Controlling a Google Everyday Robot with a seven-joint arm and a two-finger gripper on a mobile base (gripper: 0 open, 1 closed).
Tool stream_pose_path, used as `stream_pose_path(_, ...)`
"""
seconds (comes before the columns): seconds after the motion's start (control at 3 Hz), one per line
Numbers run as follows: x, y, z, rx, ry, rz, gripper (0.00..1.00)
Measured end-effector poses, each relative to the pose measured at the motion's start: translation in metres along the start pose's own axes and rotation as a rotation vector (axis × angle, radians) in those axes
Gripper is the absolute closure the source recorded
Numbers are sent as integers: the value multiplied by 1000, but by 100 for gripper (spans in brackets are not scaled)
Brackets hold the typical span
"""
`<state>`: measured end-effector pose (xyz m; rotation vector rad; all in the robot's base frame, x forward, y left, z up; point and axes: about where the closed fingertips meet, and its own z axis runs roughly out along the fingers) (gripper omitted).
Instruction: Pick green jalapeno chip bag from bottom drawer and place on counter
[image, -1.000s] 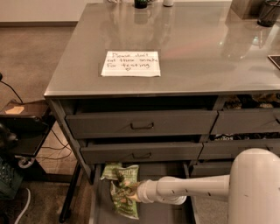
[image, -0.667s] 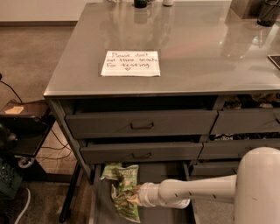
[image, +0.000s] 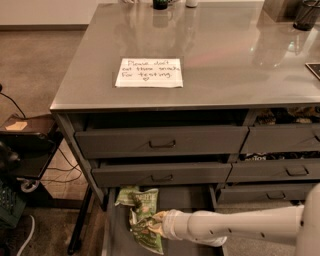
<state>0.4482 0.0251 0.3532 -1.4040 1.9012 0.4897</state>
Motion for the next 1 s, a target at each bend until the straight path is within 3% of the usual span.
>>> stream_pose_path(0.67,-70,-26,-78,161,-51,-119,100)
stream_pose_path(1.0,-82,-35,-88,184,-50,-150,100)
